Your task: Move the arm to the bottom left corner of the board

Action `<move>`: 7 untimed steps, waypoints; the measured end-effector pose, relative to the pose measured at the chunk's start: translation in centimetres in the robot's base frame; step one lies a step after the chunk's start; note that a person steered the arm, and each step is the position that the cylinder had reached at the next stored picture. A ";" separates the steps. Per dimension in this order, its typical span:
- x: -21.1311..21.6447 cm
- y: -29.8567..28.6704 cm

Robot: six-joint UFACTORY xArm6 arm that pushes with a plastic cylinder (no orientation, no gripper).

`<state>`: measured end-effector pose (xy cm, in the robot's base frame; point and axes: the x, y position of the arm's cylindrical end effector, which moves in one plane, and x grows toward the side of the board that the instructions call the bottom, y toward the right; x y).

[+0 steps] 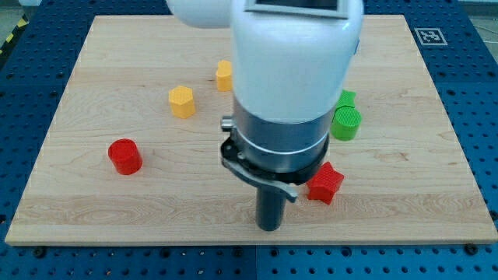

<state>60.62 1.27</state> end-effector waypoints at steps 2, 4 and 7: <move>0.0 -0.8; 0.0 -1.7; -0.1 -10.0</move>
<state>60.52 -8.69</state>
